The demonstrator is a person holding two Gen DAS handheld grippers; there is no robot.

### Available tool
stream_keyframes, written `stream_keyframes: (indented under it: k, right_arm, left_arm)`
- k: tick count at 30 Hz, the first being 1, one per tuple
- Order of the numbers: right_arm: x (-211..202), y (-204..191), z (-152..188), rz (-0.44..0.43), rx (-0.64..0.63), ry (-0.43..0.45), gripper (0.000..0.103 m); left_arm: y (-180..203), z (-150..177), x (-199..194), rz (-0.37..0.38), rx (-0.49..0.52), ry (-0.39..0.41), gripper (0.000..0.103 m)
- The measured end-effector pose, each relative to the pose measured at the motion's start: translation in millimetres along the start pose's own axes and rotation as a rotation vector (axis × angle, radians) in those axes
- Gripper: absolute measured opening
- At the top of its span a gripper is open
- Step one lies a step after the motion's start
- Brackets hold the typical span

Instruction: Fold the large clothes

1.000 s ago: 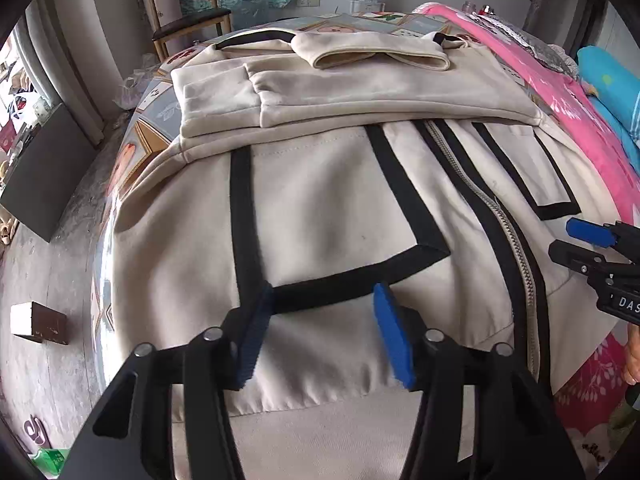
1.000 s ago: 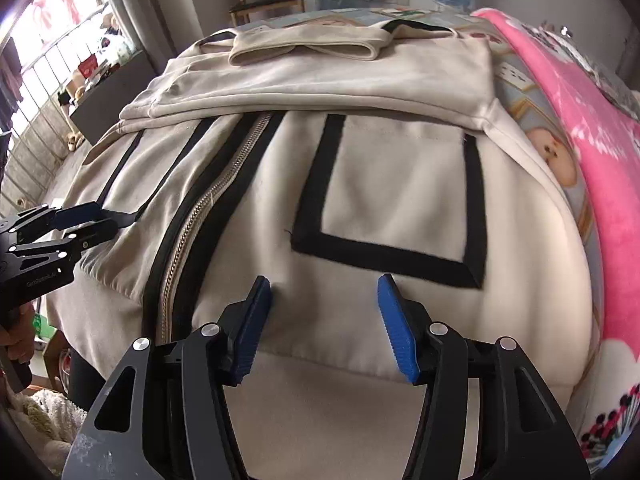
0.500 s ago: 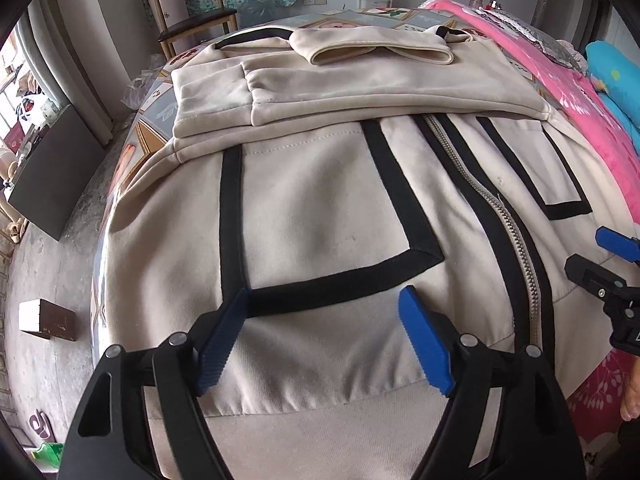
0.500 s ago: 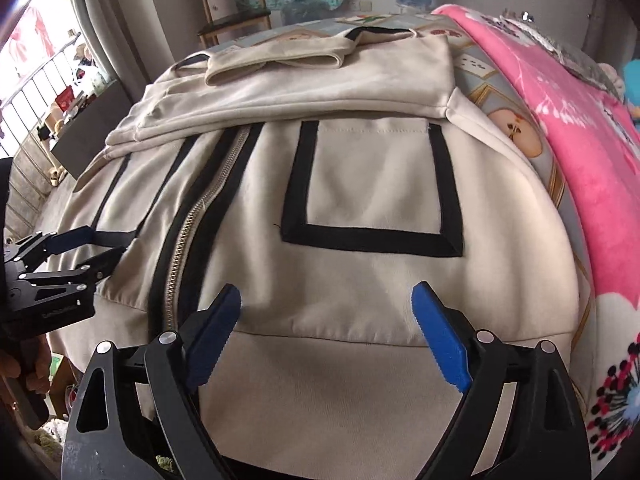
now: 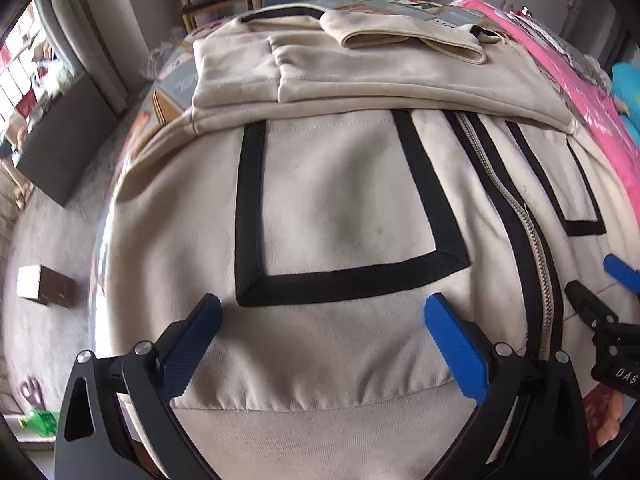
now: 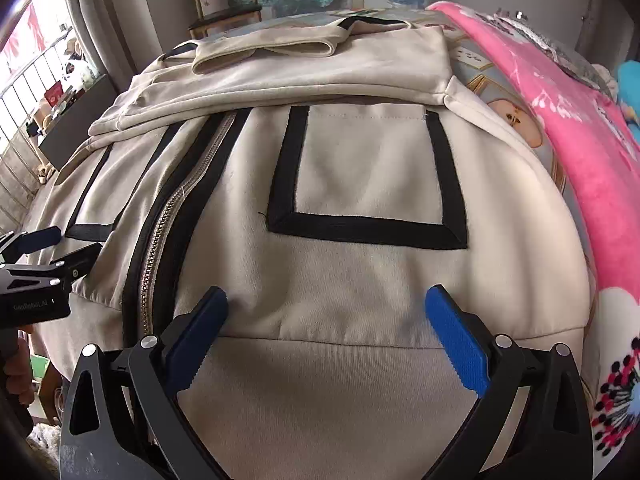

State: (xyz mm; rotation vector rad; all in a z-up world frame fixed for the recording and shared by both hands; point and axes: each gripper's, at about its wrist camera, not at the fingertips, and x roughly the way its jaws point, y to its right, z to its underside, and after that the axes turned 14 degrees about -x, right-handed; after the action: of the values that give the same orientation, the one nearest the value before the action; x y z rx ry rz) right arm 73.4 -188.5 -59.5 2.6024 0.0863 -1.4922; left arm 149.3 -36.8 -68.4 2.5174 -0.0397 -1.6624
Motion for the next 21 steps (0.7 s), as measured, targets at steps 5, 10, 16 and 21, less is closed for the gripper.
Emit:
stream_keyframes:
  k: [5, 10, 16, 21]
  right_arm:
    - [0.8, -0.3, -1.4, 0.001, -0.002, -0.005, 0.097]
    - [1.4, -0.8, -2.8, -0.002, -0.002, -0.011, 0.097]
    - [1.8, -1.1, -3.2, -0.003, -0.002, -0.01, 0.097]
    - [2.2, -1.4, -2.1, -0.002, -0.006, -0.011, 0.097]
  left_arm:
    - [1.4, 1.1, 0.2, -0.009, 0.024, 0.005, 0.099]
    - [1.5, 1.1, 0.5, -0.011, 0.024, 0.006, 0.099]
    - [2.1, 1.2, 0.6, -0.013, 0.023, 0.001, 0.099]
    - [2.1, 0.6, 1.0, -0.014, 0.02, -0.001, 0.099]
